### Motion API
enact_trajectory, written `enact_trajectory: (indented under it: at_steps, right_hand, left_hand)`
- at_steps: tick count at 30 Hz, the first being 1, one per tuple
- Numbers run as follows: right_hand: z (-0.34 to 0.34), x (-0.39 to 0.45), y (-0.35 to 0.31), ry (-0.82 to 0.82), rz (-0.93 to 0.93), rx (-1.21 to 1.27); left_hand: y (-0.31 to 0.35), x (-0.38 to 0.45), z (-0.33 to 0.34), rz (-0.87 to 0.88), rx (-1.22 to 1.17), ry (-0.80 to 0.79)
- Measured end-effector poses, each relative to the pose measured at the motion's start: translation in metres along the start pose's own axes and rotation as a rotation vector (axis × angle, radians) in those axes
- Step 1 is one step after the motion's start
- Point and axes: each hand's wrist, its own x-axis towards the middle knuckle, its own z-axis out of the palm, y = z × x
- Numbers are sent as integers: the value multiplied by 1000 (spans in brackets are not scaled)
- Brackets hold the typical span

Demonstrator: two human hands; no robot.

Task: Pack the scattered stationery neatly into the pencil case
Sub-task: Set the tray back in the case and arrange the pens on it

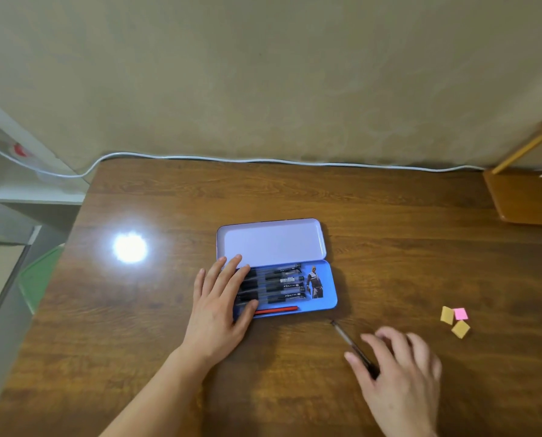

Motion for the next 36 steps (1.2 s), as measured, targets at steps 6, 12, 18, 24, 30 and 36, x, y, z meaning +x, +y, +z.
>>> enact_trajectory:
  at_steps: [6,12,18,24,30,36]
  right_hand:
    - [-3,-14,0,-89,56,-20]
    - [-29,3,-31,-6,325,799]
    - [-30,28,-94,-165,430,1551]
    - [-29,48,-81,-123,257,1374]
    - [-17,72,-61,-114,-160,845]
    - [15,78,-55,77,-412,464]
  left_hand:
    - [3,-3,4,-39,-73,61]
    - [20,-10,-12,181,-189,196]
    - [54,-16,-4,453,-304,86]
    - [28,-19,-13,297,-333,174]
    - [11,-18,-21,236,-259,180]
    - [-4,-20,-9,161,-120,220]
